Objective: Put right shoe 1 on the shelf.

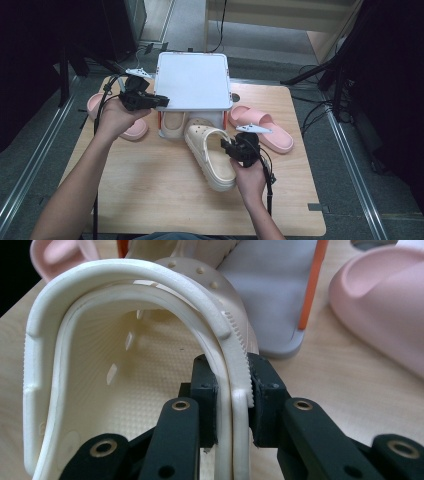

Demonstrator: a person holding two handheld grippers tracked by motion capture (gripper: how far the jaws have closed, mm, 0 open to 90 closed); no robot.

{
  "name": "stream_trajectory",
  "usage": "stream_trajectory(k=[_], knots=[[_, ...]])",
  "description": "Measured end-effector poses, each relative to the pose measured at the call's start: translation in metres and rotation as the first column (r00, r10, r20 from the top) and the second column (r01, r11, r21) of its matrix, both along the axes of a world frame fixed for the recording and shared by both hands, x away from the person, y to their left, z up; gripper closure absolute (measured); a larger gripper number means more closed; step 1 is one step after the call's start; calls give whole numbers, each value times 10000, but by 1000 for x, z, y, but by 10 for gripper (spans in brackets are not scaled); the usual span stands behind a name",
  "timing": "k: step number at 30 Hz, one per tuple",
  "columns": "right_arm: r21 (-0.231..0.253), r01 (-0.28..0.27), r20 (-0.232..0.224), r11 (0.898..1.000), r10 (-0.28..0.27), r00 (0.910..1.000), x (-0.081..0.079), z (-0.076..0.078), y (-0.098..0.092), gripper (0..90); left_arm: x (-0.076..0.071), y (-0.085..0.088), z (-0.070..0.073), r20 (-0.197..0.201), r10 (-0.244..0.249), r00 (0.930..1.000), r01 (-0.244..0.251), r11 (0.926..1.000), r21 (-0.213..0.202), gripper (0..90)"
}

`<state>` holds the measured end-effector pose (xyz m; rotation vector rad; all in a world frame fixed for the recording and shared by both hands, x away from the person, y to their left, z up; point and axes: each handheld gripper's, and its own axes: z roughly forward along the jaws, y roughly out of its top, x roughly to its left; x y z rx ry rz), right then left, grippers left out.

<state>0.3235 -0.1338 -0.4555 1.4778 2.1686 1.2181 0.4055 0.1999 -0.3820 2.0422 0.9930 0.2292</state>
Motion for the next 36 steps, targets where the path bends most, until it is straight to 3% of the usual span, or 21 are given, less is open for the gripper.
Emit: stream_trajectory(k=[7, 15, 22, 26, 30, 36], knots=[[-162, 396, 104, 9991, -394, 9992, 25, 0, 6, 769, 0, 1, 0, -34, -21, 10000, 21, 10000, -50, 806], [-497, 960, -9, 9941, -961, 9954, 51, -12, 17, 768, 0, 1, 0, -33, -47, 10000, 46, 10000, -74, 806], [-409, 1335, -38, 9902, -1337, 9910, 57, -25, 26, 757, 0, 1, -1, 45, -66, 10000, 66, 10000, -39, 799], [-654, 1225, 21, 9903, -1226, 9924, 56, -30, 33, 745, 0, 1, -1, 74, -53, 10000, 53, 10000, -45, 797], [-577, 1178, 122, 9914, -1173, 9930, 54, -33, 34, 726, -2, 1, -4, 288, -23, 9996, 30, 9998, -215, 794], [48, 604, -239, 9982, -603, 9979, 53, -32, 28, 579, -2, 1, -4, 272, -4, 9996, 10, 9997, -226, 793]])
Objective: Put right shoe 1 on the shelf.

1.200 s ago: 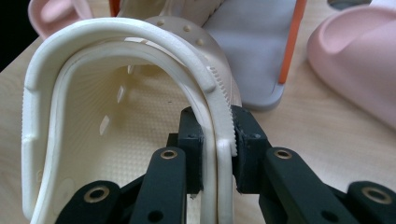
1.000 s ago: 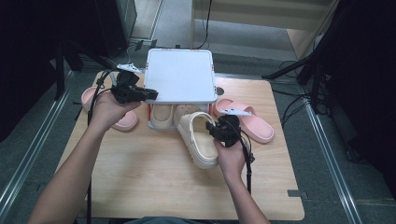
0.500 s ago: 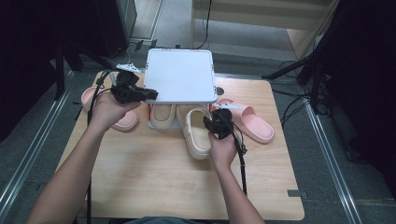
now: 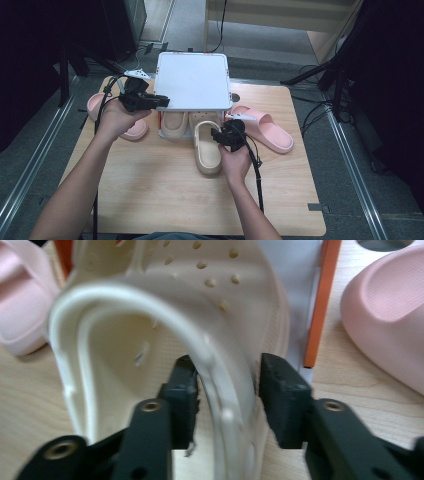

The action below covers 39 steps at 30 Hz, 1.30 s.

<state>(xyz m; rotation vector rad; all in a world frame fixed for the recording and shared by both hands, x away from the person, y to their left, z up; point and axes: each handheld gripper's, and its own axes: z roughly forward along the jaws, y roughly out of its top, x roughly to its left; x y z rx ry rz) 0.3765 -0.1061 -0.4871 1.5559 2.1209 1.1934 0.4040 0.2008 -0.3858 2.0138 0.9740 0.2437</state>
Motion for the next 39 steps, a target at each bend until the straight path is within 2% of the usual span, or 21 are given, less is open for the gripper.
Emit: stream_trajectory(k=[4, 8, 12, 17, 20, 24, 27, 28, 30, 31, 32, 34, 37, 39], knots=[[-122, -285, 191, 9995, 287, 9994, -9, 9, -1, 521, 0, 0, 0, -4, 12, 10000, -12, 10000, -4, 793], [-341, -555, 395, 9979, 569, 9976, -19, 17, -4, 513, 0, 0, 0, 0, 18, 10000, -18, 10000, -3, 793], [-248, -656, 488, 9975, 667, 9966, -29, 23, -10, 515, 0, 0, 0, 1, 24, 10000, -24, 10000, -11, 792], [-356, -888, 630, 9954, 909, 9939, -43, 27, -13, 542, -1, -1, 0, 41, 28, 10000, -29, 10000, 61, 791], [-232, -1280, 624, 9915, 1292, 9897, -59, 27, -14, 606, -1, -1, 0, 55, 56, 10000, -56, 9999, 85, 791], [-64, -1691, 293, 9856, 1693, 9851, -73, 23, -14, 693, -1, -1, 0, 32, 60, 10000, -60, 9999, 90, 790], [37, -1883, 208, 9821, 1882, 9819, -80, 20, -14, 731, -1, -1, 0, 34, 66, 10000, -66, 9999, 80, 789], [76, -2007, 177, 9796, 2006, 9795, -88, 17, -15, 775, -1, -1, 0, 21, 70, 10000, -70, 10000, 50, 789], [-4, -1994, 311, 9799, 1993, 9794, -96, 15, -16, 846, -1, -1, 0, 23, 73, 10000, -73, 10000, 52, 790], [-4, -1994, 311, 9799, 1993, 9794, -96, 15, -16, 846, -1, -1, 0, 23, 73, 10000, -73, 10000, 52, 790], [137, -1859, 399, 9825, 1852, 9819, -105, 12, -18, 896, -1, -1, 0, 16, 77, 10000, -77, 10000, 58, 790], [226, -1847, 334, 9825, 1839, 9824, -111, 8, -19, 900, -1, -1, 0, 14, 72, 10000, -72, 10000, 54, 790], [98, -1869, 206, 9823, 1867, 9822, -117, 5, -19, 900, -1, -1, 0, 17, 70, 10000, -70, 10000, 45, 790], [-172, -1921, 53, 9812, 1922, 9813, -123, -2, -18, 900, -1, -1, 0, 14, 62, 10000, -62, 10000, 32, 790]])
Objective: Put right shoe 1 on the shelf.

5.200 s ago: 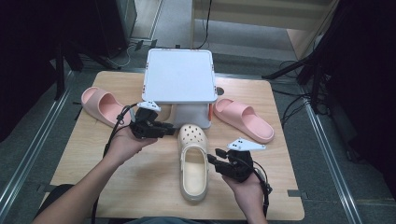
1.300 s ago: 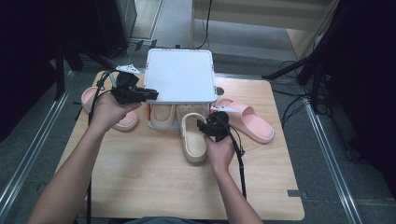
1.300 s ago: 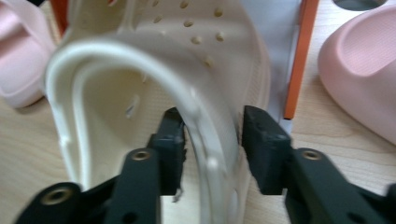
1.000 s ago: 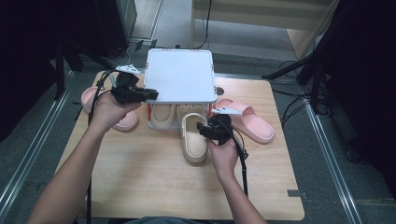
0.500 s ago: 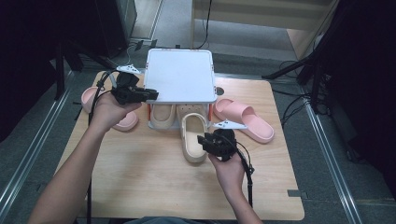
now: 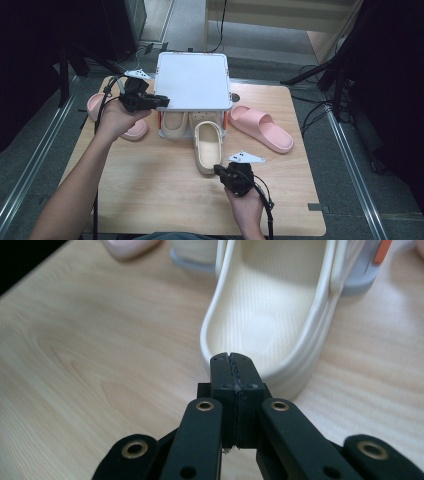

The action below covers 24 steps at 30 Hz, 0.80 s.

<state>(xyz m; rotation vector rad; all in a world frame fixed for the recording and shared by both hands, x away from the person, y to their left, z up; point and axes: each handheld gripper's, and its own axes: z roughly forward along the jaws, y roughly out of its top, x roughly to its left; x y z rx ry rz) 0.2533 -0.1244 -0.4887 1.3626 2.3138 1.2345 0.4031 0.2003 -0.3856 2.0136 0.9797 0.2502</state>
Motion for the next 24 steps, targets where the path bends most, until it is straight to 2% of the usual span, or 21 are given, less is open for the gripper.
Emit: stream_trajectory(k=[2, 4, 6, 11, 15, 19, 24], knots=[[-261, -59, -155, 9996, 55, 9999, -3, -6, 1, 900, 0, 0, 0, 5, -1, 10000, 1, 10000, 0, 789], [-265, -141, -437, 9996, 129, 9990, -5, -12, 2, 900, 0, 0, 0, 7, -11, 10000, 11, 10000, -9, 790], [-466, -209, -602, 9987, 181, 9980, -5, -17, 4, 900, 0, 0, 0, -8, -14, 10000, 14, 10000, -39, 790], [-716, -225, -826, 9972, 166, 9964, 0, -24, 7, 900, 0, 0, 0, 8, -18, 10000, 18, 10000, -20, 790], [-882, -215, -927, 9959, 133, 9956, 7, -29, 9, 900, 0, 0, 0, 9, -10, 10000, 10, 10000, -11, 790], [-748, -240, -1002, 9969, 164, 9948, 12, -30, 12, 900, 0, 0, 0, 5, -5, 10000, 5, 10000, -12, 790], [-610, -340, -719, 9976, 296, 9970, 15, -24, 17, 900, 0, 0, 0, 51, -34, 10000, 34, 10000, 13, 791]])
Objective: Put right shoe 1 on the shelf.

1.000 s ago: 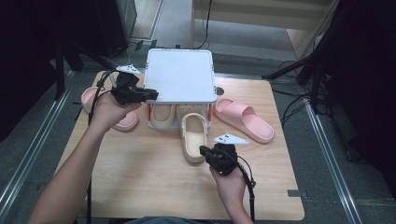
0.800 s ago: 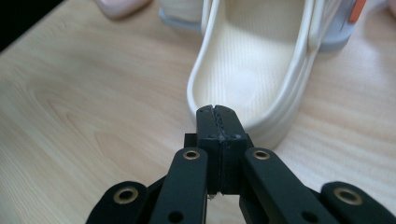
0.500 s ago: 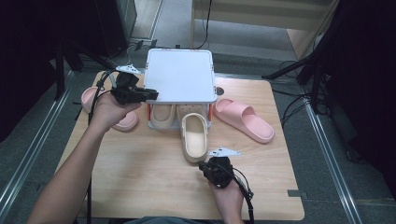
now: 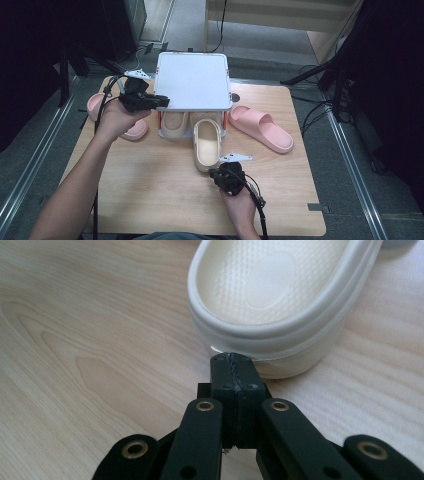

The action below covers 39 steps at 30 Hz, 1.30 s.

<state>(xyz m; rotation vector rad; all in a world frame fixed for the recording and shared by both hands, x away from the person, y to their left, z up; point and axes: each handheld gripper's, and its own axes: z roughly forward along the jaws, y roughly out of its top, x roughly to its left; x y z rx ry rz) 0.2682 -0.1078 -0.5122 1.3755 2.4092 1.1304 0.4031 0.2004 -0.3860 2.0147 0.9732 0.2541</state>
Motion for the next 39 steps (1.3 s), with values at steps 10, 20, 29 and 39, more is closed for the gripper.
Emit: stream_trajectory(k=[10, 20, 29, 39], knots=[[-73, -122, 229, 9999, 123, 9997, 23, 9, 10, 900, 0, 0, 0, -12, 5, 10000, -5, 10000, -19, 792], [26, 73, 379, 10000, -74, 9993, 52, 9, 19, 900, 0, 0, 0, -13, 4, 10000, -4, 10000, -28, 793], [-45, 393, 392, 9992, -391, 9985, 78, 12, 21, 888, 1, 1, 0, -65, -15, 10000, 15, 10000, -74, 793], [-119, 505, 557, 9987, -498, 9972, 96, 9, 26, 900, 1, 2, 0, -129, -34, 9999, 32, 9999, -130, 792]])
